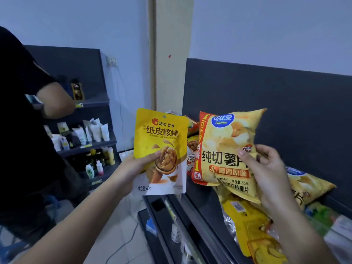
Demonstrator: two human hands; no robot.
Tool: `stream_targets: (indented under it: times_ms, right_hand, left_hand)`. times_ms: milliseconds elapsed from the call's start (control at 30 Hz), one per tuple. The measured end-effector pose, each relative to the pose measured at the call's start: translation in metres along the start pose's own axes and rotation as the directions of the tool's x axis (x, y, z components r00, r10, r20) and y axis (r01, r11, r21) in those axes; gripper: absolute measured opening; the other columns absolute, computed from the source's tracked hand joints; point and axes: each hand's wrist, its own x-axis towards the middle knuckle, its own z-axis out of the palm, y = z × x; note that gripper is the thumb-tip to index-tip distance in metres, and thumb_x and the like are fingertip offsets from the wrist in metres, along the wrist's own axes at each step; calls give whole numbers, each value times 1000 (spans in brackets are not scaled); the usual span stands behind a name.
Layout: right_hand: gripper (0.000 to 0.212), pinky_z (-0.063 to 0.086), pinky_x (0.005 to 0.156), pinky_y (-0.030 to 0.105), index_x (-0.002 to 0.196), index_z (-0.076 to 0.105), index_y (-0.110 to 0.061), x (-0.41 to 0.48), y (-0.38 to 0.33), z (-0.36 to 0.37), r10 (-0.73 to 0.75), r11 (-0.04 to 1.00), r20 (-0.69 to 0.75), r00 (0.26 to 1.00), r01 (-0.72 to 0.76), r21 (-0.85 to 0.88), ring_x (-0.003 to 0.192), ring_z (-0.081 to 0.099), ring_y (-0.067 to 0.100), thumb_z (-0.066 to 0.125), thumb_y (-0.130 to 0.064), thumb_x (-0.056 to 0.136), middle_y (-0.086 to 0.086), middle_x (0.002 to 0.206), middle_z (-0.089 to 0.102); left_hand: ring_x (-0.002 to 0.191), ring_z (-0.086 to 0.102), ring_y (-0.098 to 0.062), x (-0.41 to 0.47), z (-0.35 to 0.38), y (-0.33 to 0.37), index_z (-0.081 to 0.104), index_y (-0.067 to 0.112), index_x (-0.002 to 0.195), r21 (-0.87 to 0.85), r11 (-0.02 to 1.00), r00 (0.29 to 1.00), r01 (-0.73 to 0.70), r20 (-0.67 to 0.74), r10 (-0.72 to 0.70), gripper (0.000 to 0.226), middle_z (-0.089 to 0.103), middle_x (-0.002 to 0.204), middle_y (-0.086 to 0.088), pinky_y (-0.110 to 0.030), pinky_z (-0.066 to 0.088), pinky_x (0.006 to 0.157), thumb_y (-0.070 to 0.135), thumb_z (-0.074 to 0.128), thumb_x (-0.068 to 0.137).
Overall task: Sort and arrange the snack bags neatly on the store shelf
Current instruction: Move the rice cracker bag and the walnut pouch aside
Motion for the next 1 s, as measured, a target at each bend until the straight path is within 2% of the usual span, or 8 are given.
stream_targets:
  times_ms: [200, 300, 433, 600, 733, 867, 900, 1000]
  right_hand:
    - [51, 55, 75, 41, 121, 45, -18, 62, -12, 10, -57, 998, -212, 976, 53, -26, 88, 68, 19, 73, -25, 79, 5, 104, 67]
    - [55, 54, 72, 39, 124, 44, -16, 91, -7, 21, -55, 993, -264, 963, 26, -112, 86, 66, 18, 73, -26, 78, 5, 104, 65]
    - [54, 55, 72, 43, 120, 46, -20, 116, 7, 37, -30, 975, -349, 937, -49, -215, 86, 66, 24, 75, -32, 75, 5, 104, 65]
    - [59, 49, 83, 44, 124, 42, -22, 147, 27, 68, -76, 860, -461, 884, -176, -479, 97, 56, 21, 70, -45, 77, -1, 111, 54]
    - [65, 39, 85, 36, 135, 36, -12, 164, 48, 87, -130, 652, -451, 883, -267, -710, 112, 49, 27, 68, -33, 83, 9, 129, 46]
    - [52, 35, 98, 41, 136, 43, -13, 165, 57, 98, -344, 308, -256, 903, -149, -940, 125, 37, 27, 55, -32, 89, 10, 142, 36]
    - [55, 34, 101, 42, 140, 39, -15, 165, 57, 100, -308, 234, -206, 929, -136, -963, 128, 34, 26, 50, -37, 91, 7, 146, 33]
    - [80, 27, 108, 35, 150, 1, -22, 171, 61, 99, 0, 67, -190, 982, -189, -980, 139, 23, 20, 34, -62, 89, -3, 158, 2]
  left_hand:
    - [51, 66, -9, 88, 11, 2, 65, 7, 96, 85, 995, 997, -59, 61, 54, 14, 72, 65, 2, -17, 49, 46, 9, 70, 82]
    - [56, 68, -9, 137, 21, 2, 64, 10, 98, 100, 992, 991, -81, 115, 69, 21, 72, 77, -2, -18, 50, 47, 5, 72, 80]
    - [86, 69, -26, 208, 43, -8, 64, 11, 103, 151, 985, 972, -82, 228, 46, 23, 71, 103, -16, -34, 57, 74, 6, 71, 81]
    - [98, 63, -24, 282, 79, -29, 45, 6, 118, 274, 953, 937, -132, 349, 30, 37, 63, 116, -9, -38, 53, 84, 12, 66, 88]
    - [104, 60, -27, 307, 105, -46, 42, 14, 117, 422, 878, 893, -225, 449, 13, 37, 62, 113, -6, -44, 50, 90, 23, 64, 89]
    - [101, 59, -27, 325, 129, -55, 43, 12, 121, 553, 763, 838, -334, 545, -28, 39, 61, 111, -7, -35, 48, 80, 31, 60, 91]
    - [103, 58, -28, 330, 135, -58, 44, 10, 122, 588, 728, 823, -353, 565, -57, 41, 61, 113, -9, -34, 47, 78, 32, 61, 91]
    - [106, 58, -30, 344, 145, -65, 48, 8, 122, 670, 639, 791, -378, 592, -152, 45, 60, 119, -11, -37, 49, 85, 33, 63, 88]
